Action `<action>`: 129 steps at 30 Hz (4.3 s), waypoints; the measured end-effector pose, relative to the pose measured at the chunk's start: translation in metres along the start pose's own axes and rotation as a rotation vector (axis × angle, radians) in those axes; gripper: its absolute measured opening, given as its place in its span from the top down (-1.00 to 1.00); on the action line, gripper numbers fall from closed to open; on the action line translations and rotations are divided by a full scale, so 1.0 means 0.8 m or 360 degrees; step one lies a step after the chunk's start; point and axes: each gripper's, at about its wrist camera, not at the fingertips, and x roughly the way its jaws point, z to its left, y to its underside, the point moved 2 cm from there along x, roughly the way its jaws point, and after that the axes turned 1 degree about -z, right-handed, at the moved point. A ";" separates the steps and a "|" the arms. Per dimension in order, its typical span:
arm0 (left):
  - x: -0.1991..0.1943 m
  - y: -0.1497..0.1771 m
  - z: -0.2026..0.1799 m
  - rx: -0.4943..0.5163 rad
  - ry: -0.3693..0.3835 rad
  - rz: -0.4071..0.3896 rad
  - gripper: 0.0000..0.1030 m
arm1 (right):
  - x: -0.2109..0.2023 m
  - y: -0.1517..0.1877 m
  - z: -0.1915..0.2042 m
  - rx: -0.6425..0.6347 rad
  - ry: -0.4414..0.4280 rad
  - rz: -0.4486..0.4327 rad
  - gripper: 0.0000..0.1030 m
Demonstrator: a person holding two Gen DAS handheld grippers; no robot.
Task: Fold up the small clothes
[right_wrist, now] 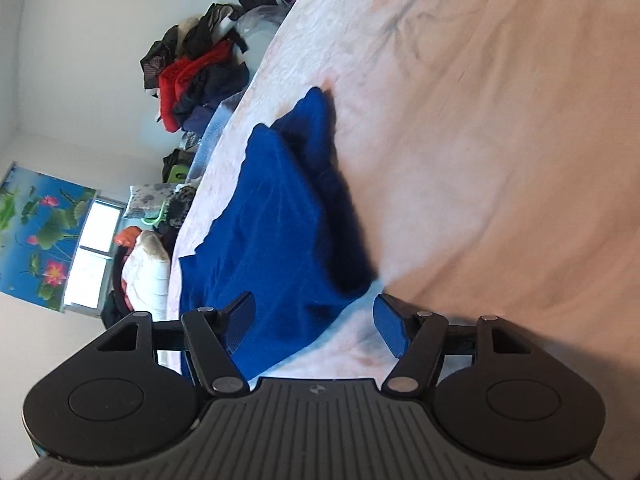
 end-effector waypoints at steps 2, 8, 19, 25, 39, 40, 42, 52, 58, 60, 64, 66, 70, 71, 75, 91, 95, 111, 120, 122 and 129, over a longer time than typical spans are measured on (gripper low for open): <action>0.006 0.001 0.008 -0.0054 -0.0016 0.0025 0.46 | 0.009 -0.002 0.003 0.0011 -0.0009 -0.0018 -0.37; 0.009 -0.003 0.010 -0.0075 -0.0011 0.0044 0.46 | 0.050 0.001 0.029 -0.0034 -0.0033 -0.0017 -0.58; 0.012 0.000 -0.013 0.0167 -0.0198 0.0021 0.90 | 0.068 0.005 0.008 0.0137 -0.0055 -0.0089 0.82; -0.019 -0.009 -0.024 0.0177 -0.0087 0.0015 0.92 | 0.042 -0.009 0.040 -0.0033 -0.0146 -0.0107 0.82; -0.124 0.021 -0.001 0.0145 0.0003 0.0101 0.93 | -0.072 0.018 0.020 -0.0090 -0.0227 -0.0065 0.89; -0.131 0.024 0.005 0.0152 -0.0004 0.0104 0.94 | -0.078 0.022 0.015 -0.0080 -0.0240 -0.0050 0.89; -0.140 0.027 0.019 0.0163 -0.0010 0.0123 0.94 | -0.088 0.027 0.006 -0.0105 -0.0209 -0.0072 0.88; -0.118 0.019 0.035 0.0287 -0.0132 0.0121 0.93 | -0.041 -0.017 -0.014 -0.0115 -0.0117 -0.0019 0.10; -0.077 -0.021 0.014 0.0378 -0.0152 0.0129 0.76 | 0.005 -0.068 -0.005 -0.0237 -0.0042 0.0058 -0.04; -0.063 -0.034 0.007 0.0399 -0.0110 0.0158 0.34 | 0.022 -0.084 -0.002 -0.0236 -0.0046 0.0127 -0.19; -0.025 -0.061 -0.007 0.0428 0.0003 0.0318 -0.32 | 0.049 -0.100 0.002 -0.0256 -0.0071 0.0240 -0.22; -0.010 -0.078 -0.011 0.0413 -0.0002 0.0324 -0.32 | 0.058 -0.105 0.006 -0.0286 -0.0082 0.0285 -0.23; 0.021 -0.107 -0.012 0.0390 -0.0056 0.0353 -0.32 | 0.065 -0.114 0.015 -0.0360 -0.0054 0.0309 -0.27; 0.027 -0.109 -0.013 0.0390 -0.0038 0.0380 -0.32 | 0.065 -0.116 0.015 -0.0359 -0.0052 0.0306 -0.27; 0.050 -0.093 -0.023 0.0462 0.0048 0.0512 -0.49 | 0.071 -0.112 0.012 -0.0359 -0.0130 0.0341 -0.35; 0.062 -0.058 -0.046 0.0661 -0.0031 0.0641 0.75 | 0.081 -0.085 0.028 -0.0373 -0.0283 0.0475 0.67; 0.035 -0.055 -0.069 0.0657 0.0085 0.0660 0.76 | 0.059 -0.085 0.044 -0.0386 -0.0335 0.0471 0.68; -0.038 -0.078 -0.004 0.0452 0.0094 0.0616 0.72 | 0.006 -0.063 0.000 -0.0299 -0.0150 0.0420 0.15; -0.112 -0.003 0.054 0.0142 0.0106 0.0223 -0.68 | -0.102 -0.022 -0.027 -0.0242 -0.0258 0.0157 -0.30; -0.112 0.011 0.051 0.0116 0.0130 0.0205 -0.68 | -0.113 -0.006 -0.030 -0.0210 -0.0300 0.0174 -0.31; -0.066 0.035 0.022 0.0085 0.0165 0.0202 -0.02 | -0.074 0.039 -0.027 -0.0147 -0.0252 0.0231 -0.17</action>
